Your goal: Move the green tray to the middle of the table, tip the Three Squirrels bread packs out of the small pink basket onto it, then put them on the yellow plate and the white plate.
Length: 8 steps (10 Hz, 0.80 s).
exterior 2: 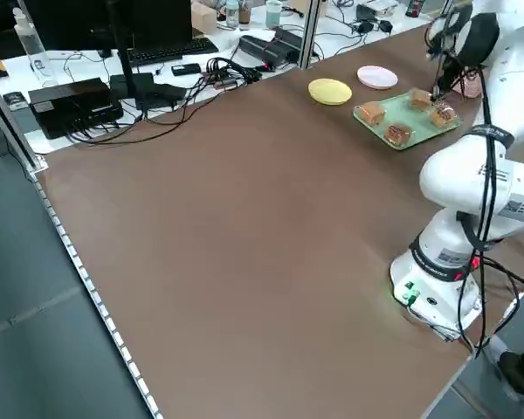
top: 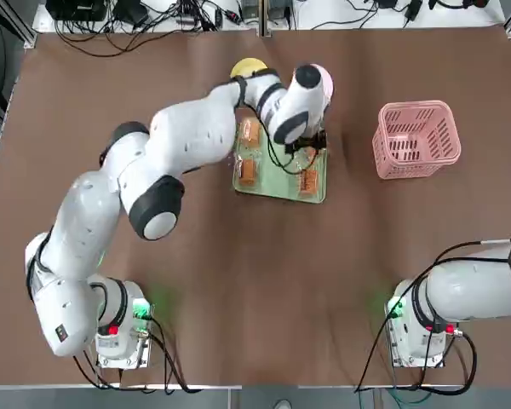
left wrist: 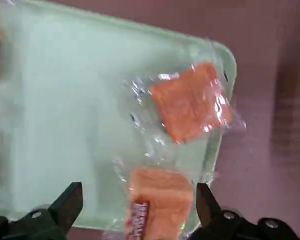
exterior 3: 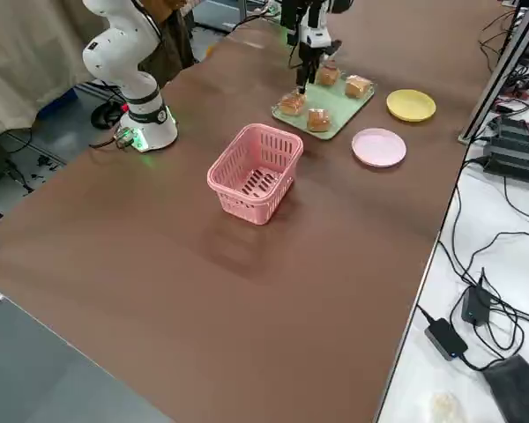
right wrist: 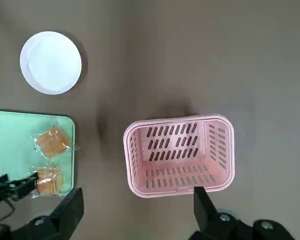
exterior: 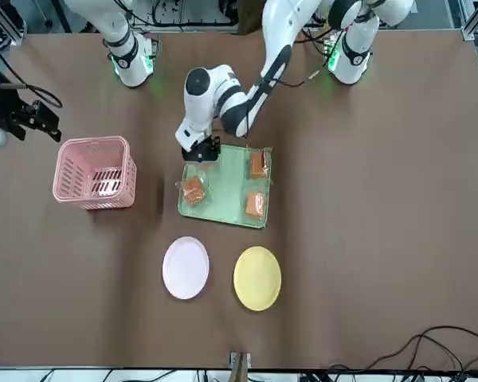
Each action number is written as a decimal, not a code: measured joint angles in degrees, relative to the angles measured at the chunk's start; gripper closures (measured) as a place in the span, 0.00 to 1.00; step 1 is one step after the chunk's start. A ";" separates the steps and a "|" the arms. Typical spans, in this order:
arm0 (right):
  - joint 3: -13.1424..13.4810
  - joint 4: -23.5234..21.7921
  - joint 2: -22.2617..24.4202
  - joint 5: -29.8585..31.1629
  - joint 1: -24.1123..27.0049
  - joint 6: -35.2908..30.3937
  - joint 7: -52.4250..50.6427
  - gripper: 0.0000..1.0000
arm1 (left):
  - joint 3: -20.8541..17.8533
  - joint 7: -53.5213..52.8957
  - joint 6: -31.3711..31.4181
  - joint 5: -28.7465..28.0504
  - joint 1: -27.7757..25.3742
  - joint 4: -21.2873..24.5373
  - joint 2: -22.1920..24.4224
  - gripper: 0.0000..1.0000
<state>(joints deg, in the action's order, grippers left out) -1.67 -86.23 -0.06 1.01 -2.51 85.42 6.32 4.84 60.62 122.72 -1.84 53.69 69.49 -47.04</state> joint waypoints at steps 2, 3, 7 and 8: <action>0.01 -0.01 0.00 0.00 0.01 0.00 0.00 0.03 | -0.17 -5.46 -6.51 -0.01 -5.29 -0.09 5.38 0.00; 0.02 -0.02 -0.01 0.00 0.02 0.01 0.00 0.03 | -0.26 -8.53 -9.80 -0.01 -8.21 -0.03 7.99 0.00; 0.00 -0.02 -0.02 0.00 0.01 0.01 0.00 0.03 | -0.54 -24.08 -17.94 -0.07 -23.22 0.17 16.77 0.00; -0.03 -0.02 -0.02 0.00 -0.03 0.01 0.00 0.03 | -0.50 -28.43 -19.77 -0.08 -27.34 0.19 18.94 0.00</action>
<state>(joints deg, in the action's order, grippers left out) -1.70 -86.25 -0.08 1.01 -2.55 85.43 6.32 4.35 32.19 102.94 -1.92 26.36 69.68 -28.10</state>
